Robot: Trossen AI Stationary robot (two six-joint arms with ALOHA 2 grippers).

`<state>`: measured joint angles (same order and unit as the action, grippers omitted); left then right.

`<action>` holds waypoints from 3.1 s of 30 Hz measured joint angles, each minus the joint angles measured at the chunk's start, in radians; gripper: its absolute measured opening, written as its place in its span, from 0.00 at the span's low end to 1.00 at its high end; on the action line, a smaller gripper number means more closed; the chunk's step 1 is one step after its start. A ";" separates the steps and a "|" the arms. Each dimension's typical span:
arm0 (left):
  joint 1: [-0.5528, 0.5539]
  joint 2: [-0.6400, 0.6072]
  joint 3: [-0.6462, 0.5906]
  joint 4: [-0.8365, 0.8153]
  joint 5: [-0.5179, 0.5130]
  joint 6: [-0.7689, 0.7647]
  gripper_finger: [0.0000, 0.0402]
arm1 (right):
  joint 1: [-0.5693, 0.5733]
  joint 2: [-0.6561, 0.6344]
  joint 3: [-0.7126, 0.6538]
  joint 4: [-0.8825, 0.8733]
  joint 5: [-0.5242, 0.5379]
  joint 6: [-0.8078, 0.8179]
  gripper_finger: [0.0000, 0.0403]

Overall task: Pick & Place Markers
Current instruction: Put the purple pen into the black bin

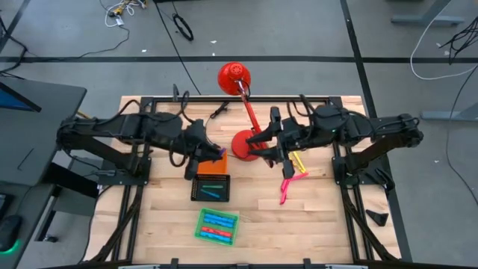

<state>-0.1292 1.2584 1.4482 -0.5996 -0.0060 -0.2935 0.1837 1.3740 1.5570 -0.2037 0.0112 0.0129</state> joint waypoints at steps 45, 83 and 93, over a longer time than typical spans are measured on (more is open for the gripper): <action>-0.008 0.477 0.179 -0.666 0.060 0.041 0.11 | 0.000 -0.016 0.000 0.001 -0.001 -0.056 0.35; -0.088 0.664 -0.179 -0.241 0.073 0.069 0.11 | 0.000 -0.016 0.000 -0.033 0.002 -0.075 0.35; -0.085 0.664 -0.178 -0.253 0.079 0.065 0.29 | 0.000 -0.016 0.000 -0.046 -0.003 -0.074 0.35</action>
<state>-0.2146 1.9224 1.2701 -0.8530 0.0731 -0.2281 0.1837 1.3582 1.5570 -0.2494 0.0086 -0.0615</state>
